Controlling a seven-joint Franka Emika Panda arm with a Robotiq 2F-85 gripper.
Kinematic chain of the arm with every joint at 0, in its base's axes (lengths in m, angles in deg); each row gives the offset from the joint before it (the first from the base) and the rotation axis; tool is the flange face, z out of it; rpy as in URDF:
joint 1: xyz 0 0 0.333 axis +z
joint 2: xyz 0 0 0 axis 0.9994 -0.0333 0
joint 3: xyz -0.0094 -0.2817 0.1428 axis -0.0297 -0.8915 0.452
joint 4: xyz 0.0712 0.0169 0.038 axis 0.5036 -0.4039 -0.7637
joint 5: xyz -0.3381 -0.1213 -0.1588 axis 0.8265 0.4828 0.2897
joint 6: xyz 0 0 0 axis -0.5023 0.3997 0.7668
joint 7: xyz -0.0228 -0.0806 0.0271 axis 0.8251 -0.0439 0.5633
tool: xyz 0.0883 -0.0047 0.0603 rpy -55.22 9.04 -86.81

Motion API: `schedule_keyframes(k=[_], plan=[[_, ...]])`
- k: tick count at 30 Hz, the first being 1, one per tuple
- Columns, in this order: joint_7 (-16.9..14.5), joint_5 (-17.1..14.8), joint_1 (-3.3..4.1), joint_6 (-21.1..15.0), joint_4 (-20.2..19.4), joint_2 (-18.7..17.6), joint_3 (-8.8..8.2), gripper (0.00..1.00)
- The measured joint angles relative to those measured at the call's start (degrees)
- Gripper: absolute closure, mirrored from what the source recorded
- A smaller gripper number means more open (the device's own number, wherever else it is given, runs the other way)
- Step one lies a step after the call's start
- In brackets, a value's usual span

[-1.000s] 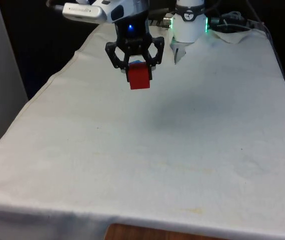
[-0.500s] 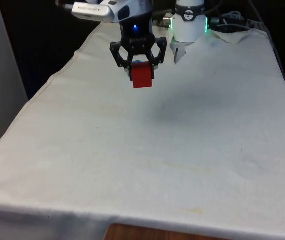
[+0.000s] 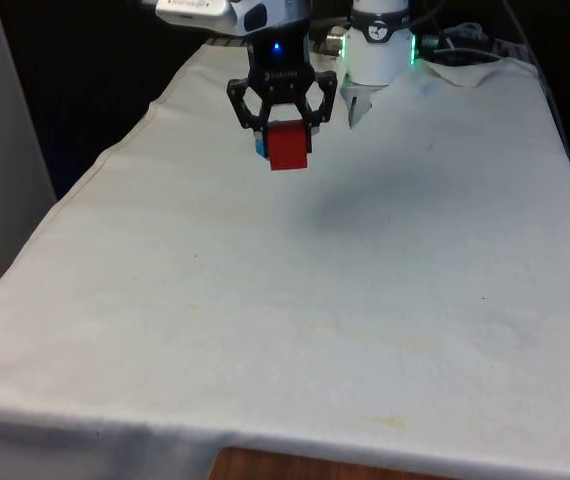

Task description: Stack the two cubes.

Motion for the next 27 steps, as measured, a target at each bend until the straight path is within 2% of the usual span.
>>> schedule_keyframes(k=[6,17,27], plan=[[-0.3,0.1,0.0,-1.7,-3.3,2.7,-0.11,1.0],[-0.4,1.1,-0.06,-1.7,-7.6,7.1,-0.52,1.0],[-0.9,2.1,-0.23,-1.7,-11.9,11.4,-1.55,1.0]])
